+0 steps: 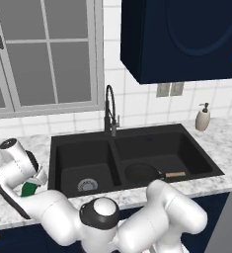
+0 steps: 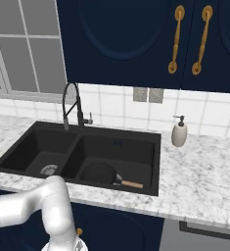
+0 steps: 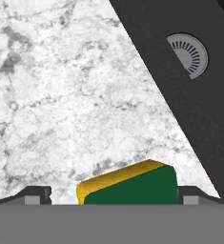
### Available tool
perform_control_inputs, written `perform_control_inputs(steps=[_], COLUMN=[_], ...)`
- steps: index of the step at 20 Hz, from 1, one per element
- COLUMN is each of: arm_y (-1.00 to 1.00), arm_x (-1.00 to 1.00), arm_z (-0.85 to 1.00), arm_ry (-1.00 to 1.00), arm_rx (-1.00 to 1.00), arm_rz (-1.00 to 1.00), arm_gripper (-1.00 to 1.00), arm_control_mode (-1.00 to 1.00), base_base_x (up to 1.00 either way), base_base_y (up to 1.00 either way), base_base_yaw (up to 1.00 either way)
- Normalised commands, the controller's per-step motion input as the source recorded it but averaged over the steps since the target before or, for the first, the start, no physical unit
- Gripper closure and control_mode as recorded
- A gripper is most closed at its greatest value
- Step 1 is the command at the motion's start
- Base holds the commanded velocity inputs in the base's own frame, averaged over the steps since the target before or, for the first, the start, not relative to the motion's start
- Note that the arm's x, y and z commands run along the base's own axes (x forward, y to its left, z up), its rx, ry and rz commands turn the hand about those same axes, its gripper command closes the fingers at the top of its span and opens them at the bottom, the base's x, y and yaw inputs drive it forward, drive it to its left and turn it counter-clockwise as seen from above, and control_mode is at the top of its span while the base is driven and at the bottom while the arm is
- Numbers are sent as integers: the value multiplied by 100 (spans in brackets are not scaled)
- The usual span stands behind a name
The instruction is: Pick the pan and sponge and place them into the sink. Then turn on the water.
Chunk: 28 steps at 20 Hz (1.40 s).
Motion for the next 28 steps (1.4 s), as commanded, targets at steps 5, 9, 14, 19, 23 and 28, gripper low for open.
perform_control_inputs(steps=[5,9,14,19,23,28], arm_y=[-17,-10,0,-14,-27,-74], arm_x=[-24,-42,-2,-20,-15,0], arm_z=[-100,-100,-20,54,64,40], arm_ry=[0,0,-1,0,0,0], arm_rx=[3,2,1,0,0,1], arm_rz=[6,10,7,-1,-7,-16], arm_gripper=[-100,100,100,100,100,100], arm_control_mode=[-100,-100,-100,-100,-100,-100], base_base_x=[0,0,0,0,0,0], base_base_y=[0,0,0,0,0,0], base_base_yaw=[0,0,0,0,0,0])
